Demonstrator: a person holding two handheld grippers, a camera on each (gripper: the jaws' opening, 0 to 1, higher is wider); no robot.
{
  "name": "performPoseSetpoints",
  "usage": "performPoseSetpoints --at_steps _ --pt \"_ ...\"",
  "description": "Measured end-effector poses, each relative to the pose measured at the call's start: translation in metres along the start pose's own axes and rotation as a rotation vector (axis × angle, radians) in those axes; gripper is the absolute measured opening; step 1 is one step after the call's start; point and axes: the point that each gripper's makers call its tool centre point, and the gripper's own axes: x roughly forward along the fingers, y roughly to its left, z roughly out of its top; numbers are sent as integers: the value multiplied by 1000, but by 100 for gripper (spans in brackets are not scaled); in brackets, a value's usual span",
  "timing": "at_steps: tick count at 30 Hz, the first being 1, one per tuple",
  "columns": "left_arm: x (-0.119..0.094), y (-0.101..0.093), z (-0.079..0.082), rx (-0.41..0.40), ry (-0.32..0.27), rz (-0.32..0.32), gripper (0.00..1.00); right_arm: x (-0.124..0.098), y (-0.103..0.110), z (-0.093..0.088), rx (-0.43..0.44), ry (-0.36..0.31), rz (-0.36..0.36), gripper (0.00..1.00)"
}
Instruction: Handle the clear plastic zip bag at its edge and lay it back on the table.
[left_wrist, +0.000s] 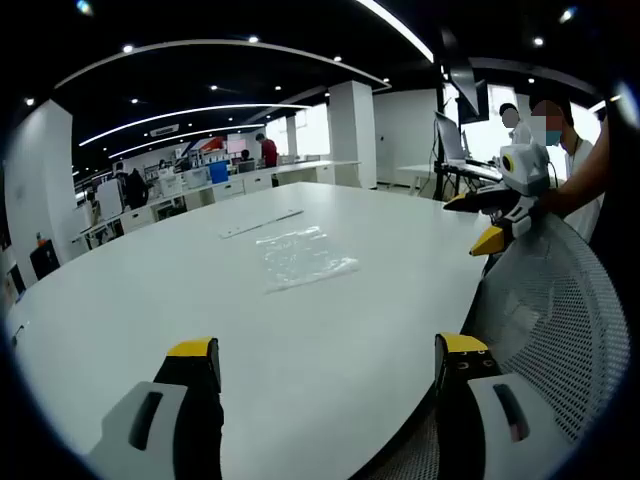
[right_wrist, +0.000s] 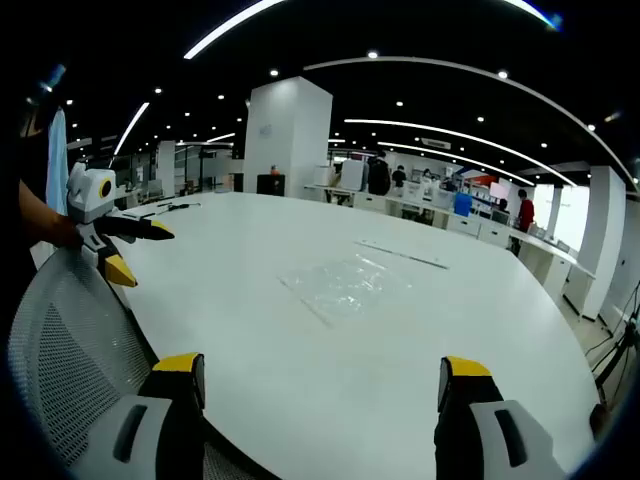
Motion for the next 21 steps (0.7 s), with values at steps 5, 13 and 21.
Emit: performPoseSetpoints --at_steps 5,13,21 --pt "0 0 0 1 -2 1 89 0 0 0 -2 0 -1 99" --pt "0 1 0 4 -4 3 91 0 -1 0 -3 0 -4 100" --pt "0 1 1 5 -8 2 93 0 -1 0 -3 1 -3 100"
